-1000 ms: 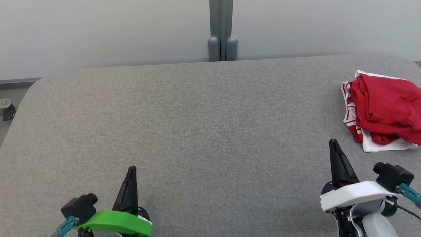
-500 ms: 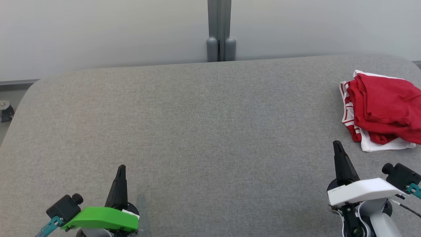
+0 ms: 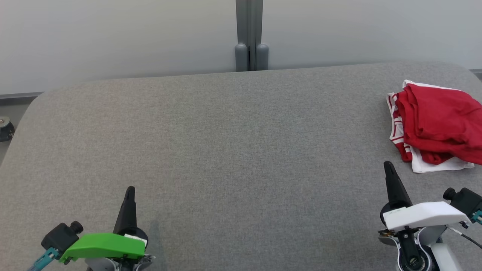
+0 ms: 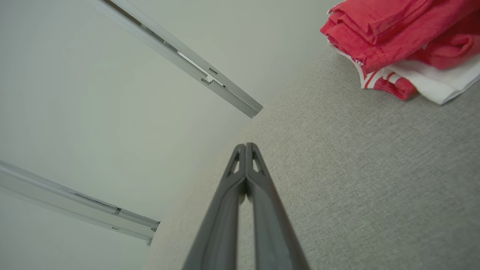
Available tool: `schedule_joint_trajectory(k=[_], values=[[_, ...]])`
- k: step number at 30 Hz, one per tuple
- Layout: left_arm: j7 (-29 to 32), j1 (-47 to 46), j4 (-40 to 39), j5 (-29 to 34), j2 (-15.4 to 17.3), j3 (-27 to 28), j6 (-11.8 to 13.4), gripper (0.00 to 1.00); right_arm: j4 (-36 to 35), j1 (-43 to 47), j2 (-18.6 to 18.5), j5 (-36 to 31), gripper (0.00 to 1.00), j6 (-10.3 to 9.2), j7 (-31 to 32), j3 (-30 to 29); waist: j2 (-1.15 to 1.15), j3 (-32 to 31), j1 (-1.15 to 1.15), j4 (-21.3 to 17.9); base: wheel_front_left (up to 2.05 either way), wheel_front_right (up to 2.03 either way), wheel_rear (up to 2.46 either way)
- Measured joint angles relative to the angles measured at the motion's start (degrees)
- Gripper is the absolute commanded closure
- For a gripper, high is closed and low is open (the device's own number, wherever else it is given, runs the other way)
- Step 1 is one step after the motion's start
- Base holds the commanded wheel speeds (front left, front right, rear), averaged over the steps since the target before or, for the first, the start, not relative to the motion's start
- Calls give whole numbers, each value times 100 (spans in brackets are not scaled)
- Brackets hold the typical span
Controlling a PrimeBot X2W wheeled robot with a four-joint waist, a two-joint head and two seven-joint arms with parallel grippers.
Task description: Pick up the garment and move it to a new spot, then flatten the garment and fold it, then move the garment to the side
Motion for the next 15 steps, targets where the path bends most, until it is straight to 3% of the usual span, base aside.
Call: schedule_joint_trajectory(k=[15], values=[[243, -69, -22, -791, 14, 224, -4, 100, 53, -36, -10, 971, 100, -1, 249, -96, 0, -12, 0, -34, 0, 0, 0]])
